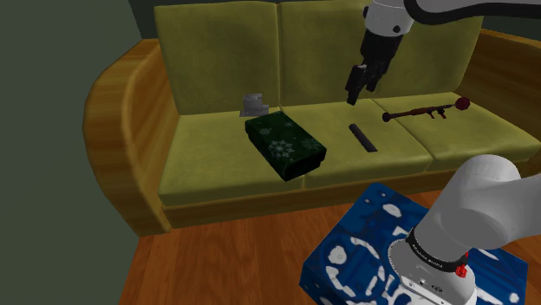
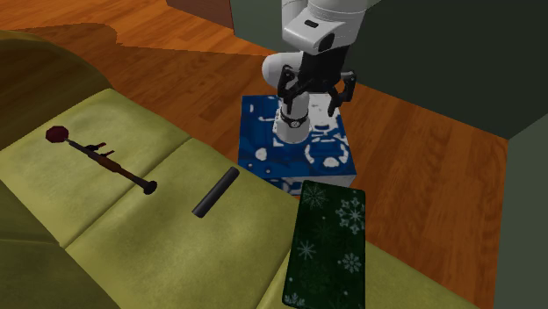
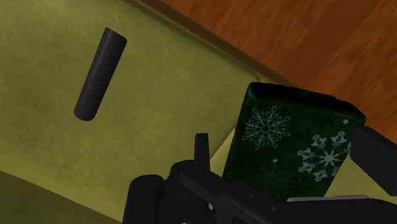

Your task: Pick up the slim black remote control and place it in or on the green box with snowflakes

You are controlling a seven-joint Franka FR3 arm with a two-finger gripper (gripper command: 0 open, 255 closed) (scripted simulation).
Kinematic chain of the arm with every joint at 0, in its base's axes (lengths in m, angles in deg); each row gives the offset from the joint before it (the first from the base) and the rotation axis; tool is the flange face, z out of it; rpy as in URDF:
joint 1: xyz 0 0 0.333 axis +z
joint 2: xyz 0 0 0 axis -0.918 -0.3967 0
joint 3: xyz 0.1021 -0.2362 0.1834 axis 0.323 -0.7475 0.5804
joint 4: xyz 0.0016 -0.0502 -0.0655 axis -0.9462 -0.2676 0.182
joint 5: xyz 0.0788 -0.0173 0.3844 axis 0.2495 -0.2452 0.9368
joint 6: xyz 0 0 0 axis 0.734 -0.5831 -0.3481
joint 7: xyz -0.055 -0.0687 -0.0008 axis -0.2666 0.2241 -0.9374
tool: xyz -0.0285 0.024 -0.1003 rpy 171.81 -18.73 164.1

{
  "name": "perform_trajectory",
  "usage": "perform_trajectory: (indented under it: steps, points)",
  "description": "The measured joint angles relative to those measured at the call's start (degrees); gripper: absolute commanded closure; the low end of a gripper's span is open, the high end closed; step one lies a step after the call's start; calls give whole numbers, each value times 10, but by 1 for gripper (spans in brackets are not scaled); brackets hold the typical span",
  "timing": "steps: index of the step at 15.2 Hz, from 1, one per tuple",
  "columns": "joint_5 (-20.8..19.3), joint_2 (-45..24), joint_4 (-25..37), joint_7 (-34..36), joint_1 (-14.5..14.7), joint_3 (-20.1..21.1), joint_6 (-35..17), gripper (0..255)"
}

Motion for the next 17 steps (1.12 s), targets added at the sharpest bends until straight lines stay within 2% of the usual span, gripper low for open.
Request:
perform_trajectory:
  steps: [4, 12, 17]
  points:
    - [-6, -13, -13, 1, -15, -20, -24, 0]
    - [-22, -80, -67, 11, -67, -91, -134, 0]
    - [-23, -145, -78, 14, -95, -138, -203, 0]
